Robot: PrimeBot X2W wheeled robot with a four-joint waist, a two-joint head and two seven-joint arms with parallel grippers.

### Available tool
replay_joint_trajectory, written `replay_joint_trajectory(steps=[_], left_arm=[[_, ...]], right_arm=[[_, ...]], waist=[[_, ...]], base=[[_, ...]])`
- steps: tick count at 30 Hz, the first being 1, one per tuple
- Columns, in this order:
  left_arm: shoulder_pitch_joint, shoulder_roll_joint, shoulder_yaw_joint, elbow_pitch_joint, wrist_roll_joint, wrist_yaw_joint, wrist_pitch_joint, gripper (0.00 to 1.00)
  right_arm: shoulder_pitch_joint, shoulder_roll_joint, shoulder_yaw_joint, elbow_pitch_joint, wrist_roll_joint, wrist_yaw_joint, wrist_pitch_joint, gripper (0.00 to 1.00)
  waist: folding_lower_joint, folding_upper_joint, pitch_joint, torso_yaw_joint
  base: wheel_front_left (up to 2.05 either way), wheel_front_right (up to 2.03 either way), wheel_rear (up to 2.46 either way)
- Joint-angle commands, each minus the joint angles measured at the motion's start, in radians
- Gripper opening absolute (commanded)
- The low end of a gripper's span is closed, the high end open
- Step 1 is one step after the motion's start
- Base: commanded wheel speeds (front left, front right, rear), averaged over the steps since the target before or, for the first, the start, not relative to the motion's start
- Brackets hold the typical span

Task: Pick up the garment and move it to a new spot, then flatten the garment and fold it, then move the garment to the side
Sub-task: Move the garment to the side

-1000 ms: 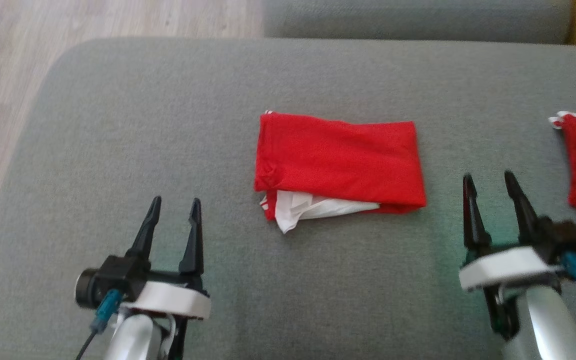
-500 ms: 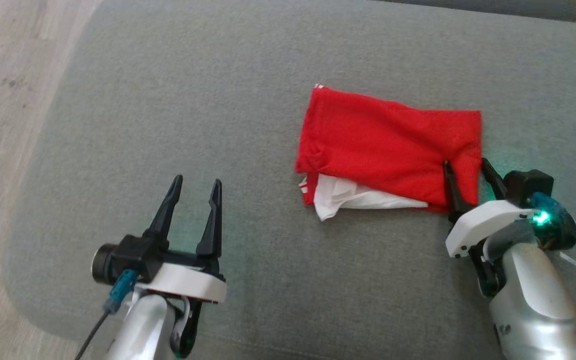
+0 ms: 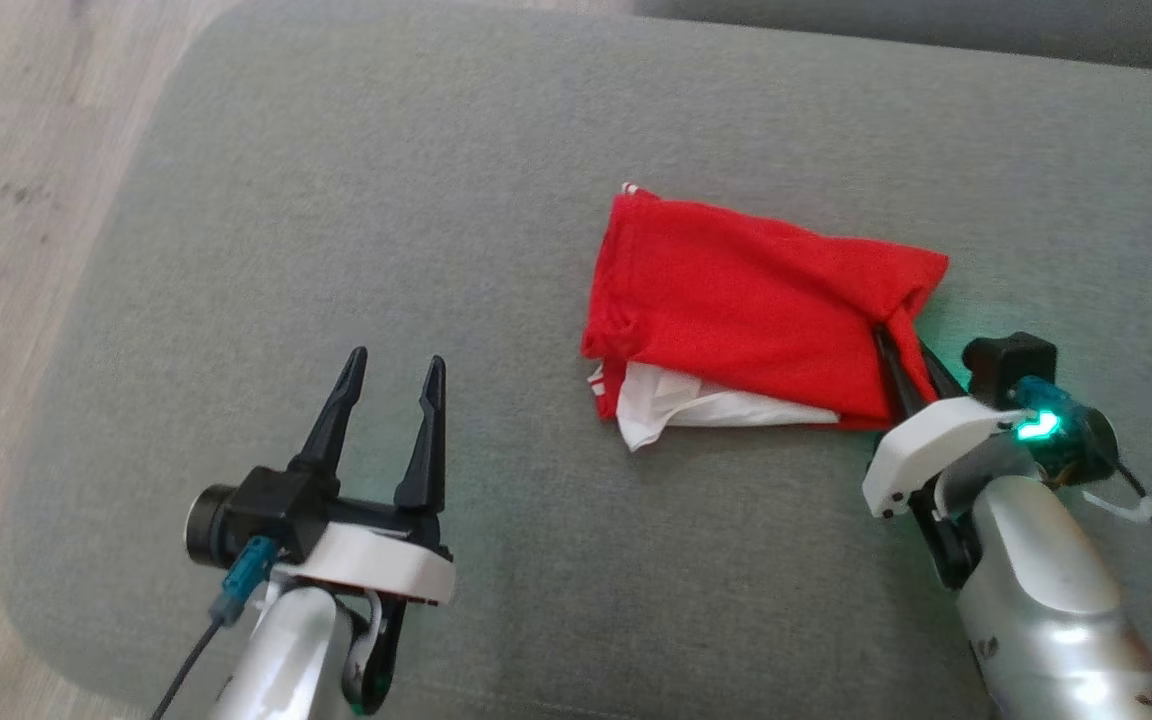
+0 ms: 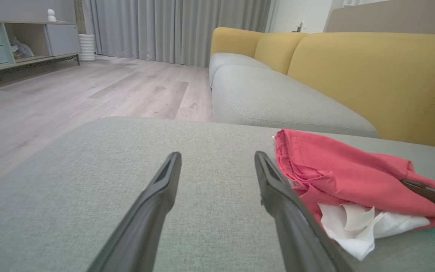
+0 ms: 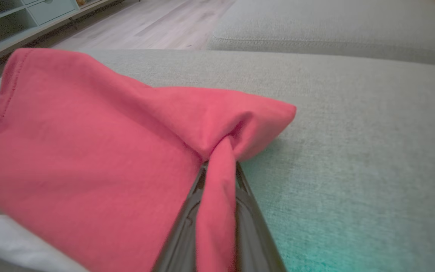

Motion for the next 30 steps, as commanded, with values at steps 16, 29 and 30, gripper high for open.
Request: replay_joint_trajectory(steps=[16,29,30], left_arm=[[-0.011,0.004,0.048,-0.046,0.009,-0.018,-0.005,1.00],[-0.096,0.005,0.095,-0.086,0.042,-0.039,-0.005,1.00],[-0.105,0.005,0.100,-0.087,0.043,-0.041,-0.005,1.00]], right_arm=[[-0.039,-0.154,0.172,-0.189,-0.236,-0.001,-0.018,0.00],[-0.187,-0.485,0.113,-0.240,-0.156,-0.001,0.104,0.00],[-0.200,-0.499,0.098,-0.231,-0.149,-0.001,0.108,0.00]], waist=[[0.0000,0.0000,-0.047,-0.232],[0.0000,0.0000,0.123,-0.327],[0.0000,0.0000,0.136,-0.331]], base=[[0.00,0.00,0.00],[0.00,0.00,0.00],[0.00,0.00,0.00]])
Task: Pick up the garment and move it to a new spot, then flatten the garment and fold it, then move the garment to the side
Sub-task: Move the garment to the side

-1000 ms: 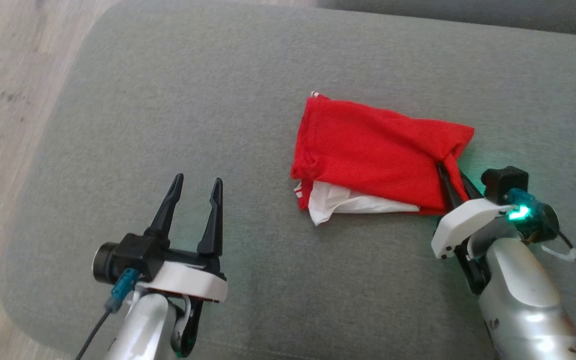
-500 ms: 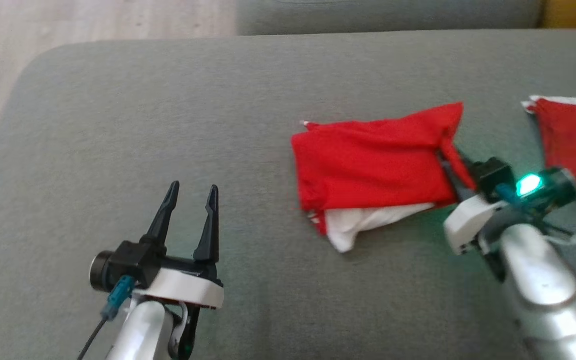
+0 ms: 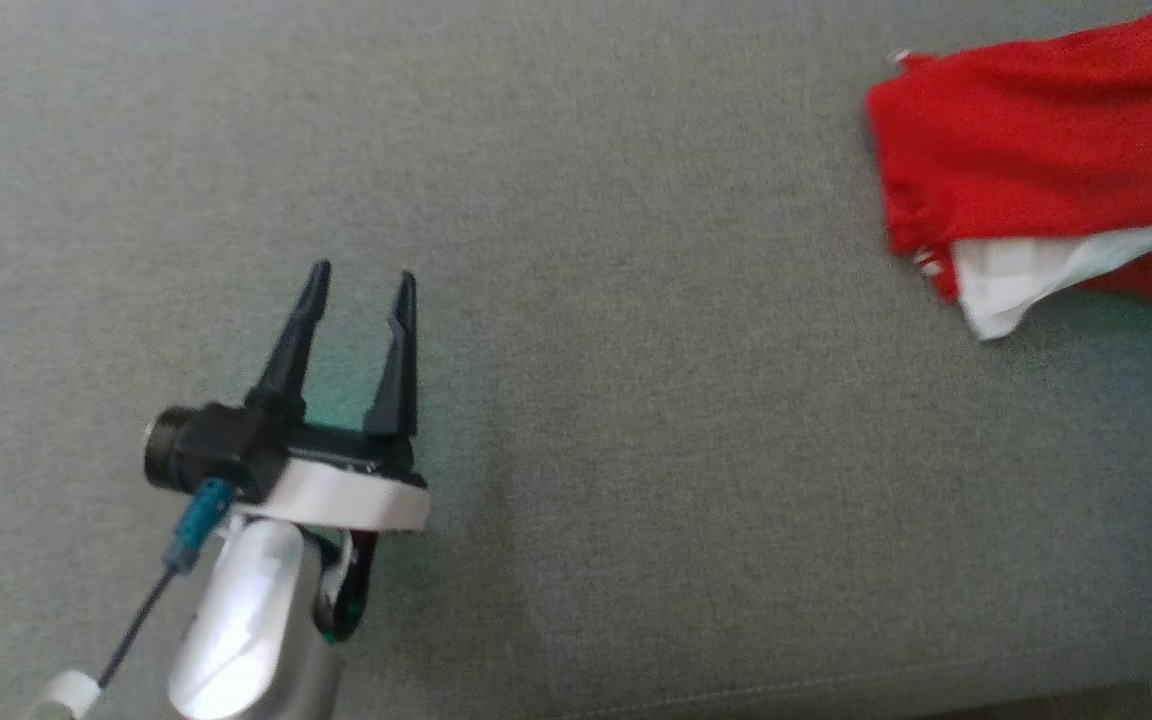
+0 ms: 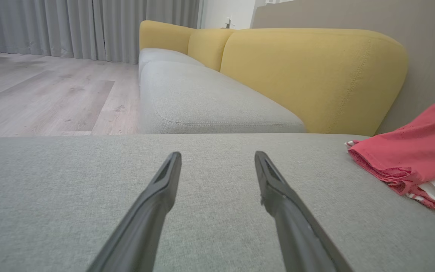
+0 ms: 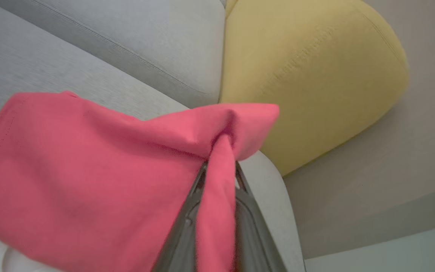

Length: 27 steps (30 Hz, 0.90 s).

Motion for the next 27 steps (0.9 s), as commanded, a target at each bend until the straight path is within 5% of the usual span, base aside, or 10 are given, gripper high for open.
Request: replay_joint_trajectory(steps=[1,17,18,19,27], left_arm=[[-0.042,0.006,0.050,-0.037,0.009,-0.006,-0.005,1.00],[-0.090,0.009,0.091,-0.033,0.031,-0.025,-0.005,1.00],[-0.091,0.009,0.092,-0.032,0.031,-0.025,-0.005,1.00],[-0.091,0.009,0.093,-0.031,0.032,-0.026,-0.005,1.00],[-0.076,0.007,0.102,-0.017,0.022,-0.028,-0.005,1.00]], right_arm=[[-0.033,-0.043,-0.015,-0.013,0.007,-0.001,0.006,0.00],[-0.104,-0.085,-0.255,0.108,-0.019,-0.001,0.014,0.00],[-0.103,-0.079,-0.268,0.109,-0.024,-0.001,0.011,0.36],[-0.102,-0.073,-0.280,0.109,-0.030,-0.001,0.008,1.00],[-0.083,0.007,-0.304,0.062,-0.082,-0.001,-0.014,1.00]], waist=[[-0.0001,0.0000,0.051,-0.026],[-0.0001,0.0000,0.130,0.005],[-0.0001,0.0000,0.130,0.005],[-0.0001,0.0000,0.128,0.006],[-0.0001,0.0000,0.053,0.009]], base=[[0.00,0.00,0.00],[0.00,0.00,0.00],[0.00,0.00,0.00],[0.00,0.00,0.00],[0.00,0.00,0.00]])
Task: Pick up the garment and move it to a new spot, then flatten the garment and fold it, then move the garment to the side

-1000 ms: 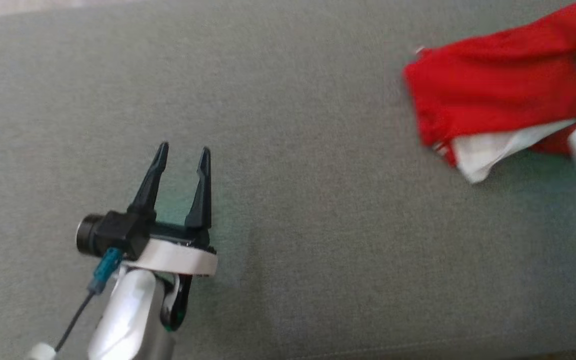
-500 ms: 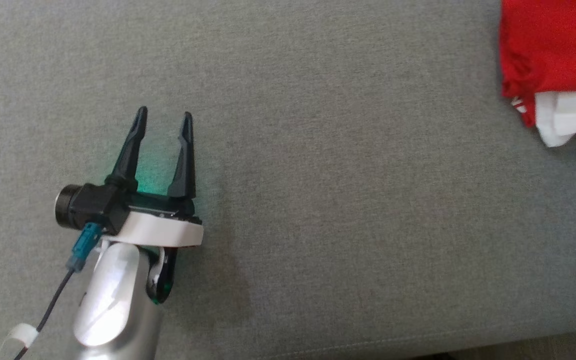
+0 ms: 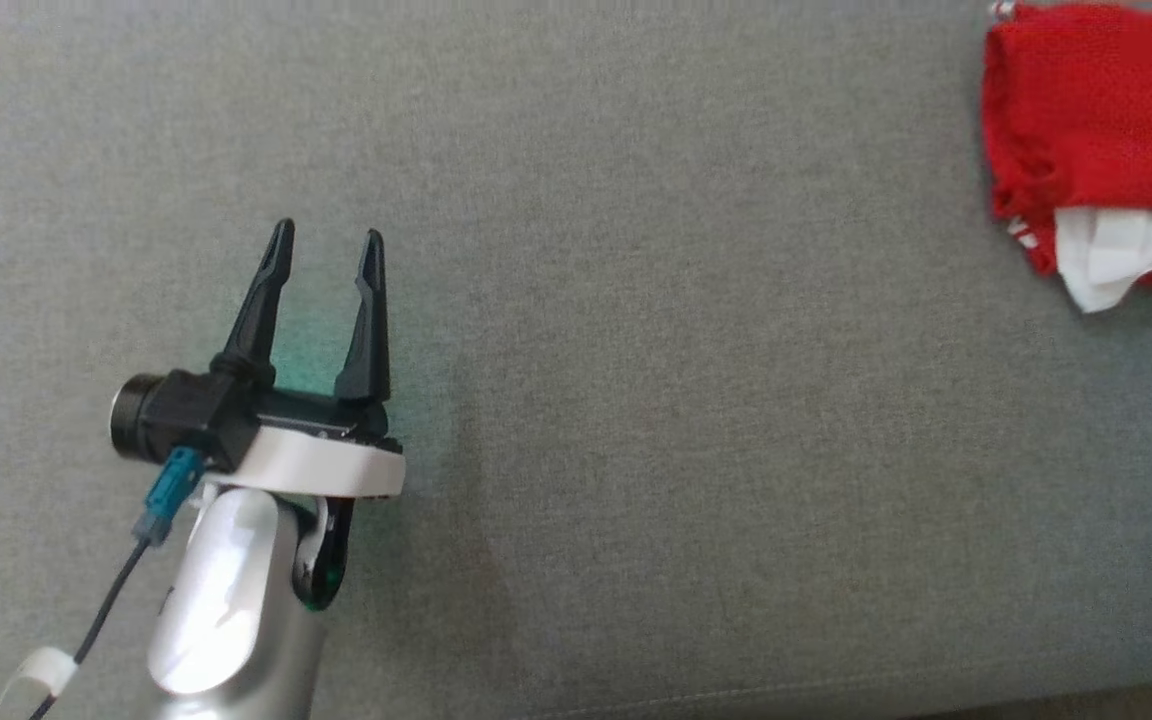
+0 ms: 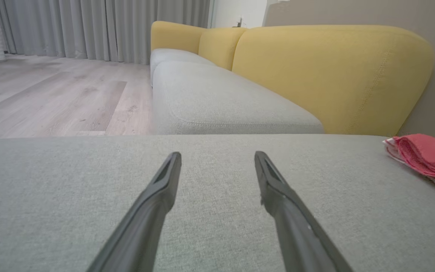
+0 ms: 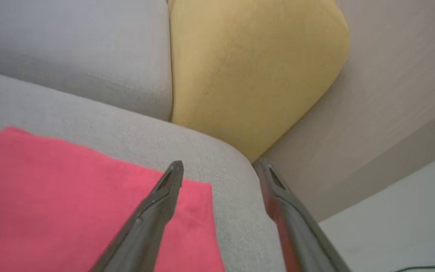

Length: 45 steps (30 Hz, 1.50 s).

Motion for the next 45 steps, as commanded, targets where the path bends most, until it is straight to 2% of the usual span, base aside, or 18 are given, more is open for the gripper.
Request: replay_joint_trajectory(steps=[1,11,13,15,16,19,24,30,45], left_arm=[[-0.006,0.007,0.038,-0.019,-0.006,-0.003,-0.005,1.00],[0.060,0.005,0.027,-0.012,-0.013,0.003,-0.005,1.00],[0.070,0.005,0.026,-0.012,-0.015,0.006,-0.005,1.00],[0.090,0.005,0.024,-0.014,-0.021,0.013,-0.005,1.00],[0.110,0.005,0.020,-0.013,-0.026,0.019,-0.005,1.00],[0.141,0.005,0.016,-0.008,-0.036,0.036,-0.005,1.00],[0.180,0.005,-0.002,0.001,-0.057,0.051,-0.005,1.00],[0.201,0.005,-0.027,0.008,-0.072,0.043,-0.005,1.00],[0.214,0.005,-0.010,0.002,-0.113,0.048,-0.005,1.00]], right_arm=[[0.002,0.004,0.013,-0.051,0.004,-0.001,-0.019,1.00],[0.100,0.264,0.114,-0.260,0.106,-0.001,-0.097,1.00],[0.124,0.285,0.123,-0.281,0.124,-0.001,-0.110,1.00],[0.177,0.332,0.147,-0.315,0.152,-0.001,-0.132,1.00],[0.234,0.376,0.156,-0.340,0.181,-0.001,-0.155,1.00],[0.317,0.424,0.166,-0.370,0.215,-0.001,-0.191,1.00],[0.436,0.454,0.170,-0.405,0.249,-0.001,-0.226,1.00],[0.539,0.456,0.196,-0.425,0.323,-0.001,-0.234,1.00],[0.582,0.457,0.210,-0.462,0.346,-0.001,-0.235,1.00]], waist=[[0.0000,0.0000,-0.046,0.001],[0.0000,0.0000,-0.210,0.009],[0.0000,0.0000,-0.224,0.012],[0.0000,0.0000,-0.249,0.019],[0.0000,0.0000,-0.271,0.030],[0.0000,0.0000,-0.298,0.046],[0.0000,0.0000,-0.320,0.071],[0.0000,0.0000,-0.329,0.095],[0.0000,0.0000,-0.334,0.090]], base=[[0.00,0.00,0.00],[0.00,0.00,0.00],[0.00,0.00,0.00],[0.00,0.00,0.00],[0.00,0.00,0.00],[0.00,0.00,0.00],[0.00,0.00,0.00],[0.00,0.00,0.00],[0.00,0.00,0.00]])
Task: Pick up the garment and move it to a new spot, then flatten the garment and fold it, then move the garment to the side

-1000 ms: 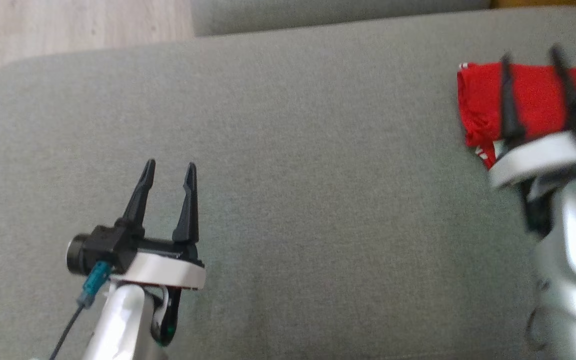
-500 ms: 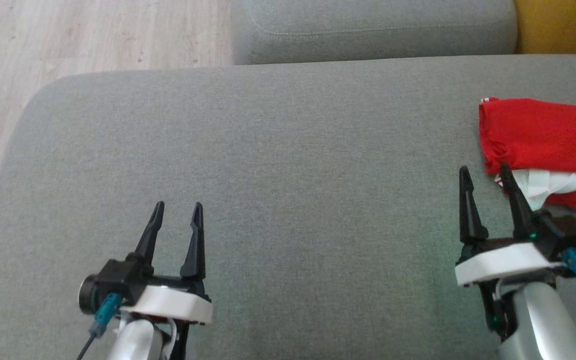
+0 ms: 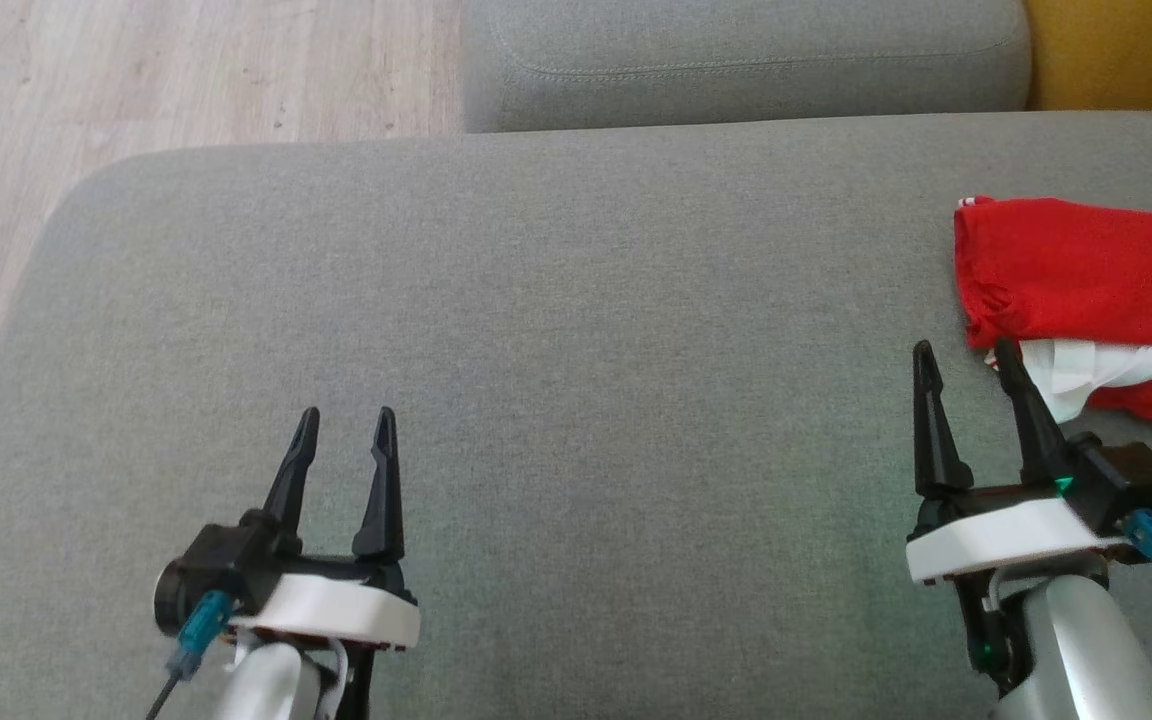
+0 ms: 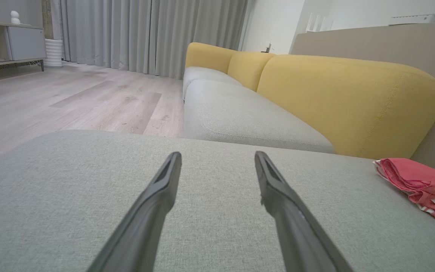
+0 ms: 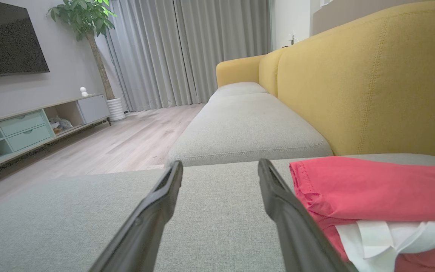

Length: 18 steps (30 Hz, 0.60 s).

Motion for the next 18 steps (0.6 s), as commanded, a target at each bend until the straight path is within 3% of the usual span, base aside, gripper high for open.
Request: replay_joint_trajectory(steps=[1,12,13,18], left_arm=[[-0.019,0.004,0.034,-0.030,-0.007,0.007,-0.005,1.00],[-0.011,0.004,0.052,-0.025,-0.024,0.027,-0.005,1.00],[0.003,0.000,0.008,0.006,-0.021,0.018,0.000,0.00],[0.013,0.000,0.011,0.044,-0.047,0.016,0.009,0.00]], right_arm=[[-0.022,-0.002,0.028,-0.033,0.012,-0.001,-0.014,1.00],[-0.020,-0.002,0.039,-0.019,0.027,-0.001,-0.014,1.00],[0.000,0.001,0.011,0.013,0.025,0.000,0.000,0.00],[0.012,0.003,0.009,0.053,0.053,0.000,0.009,0.00]], waist=[[0.0000,0.0000,-0.002,-0.003],[0.0000,0.0000,-0.005,-0.012],[0.0000,0.0000,-0.005,-0.012],[0.0000,0.0000,-0.006,-0.013]], base=[[0.00,0.00,0.00],[0.00,0.00,0.00],[0.00,0.00,0.00],[0.00,0.00,0.00]])
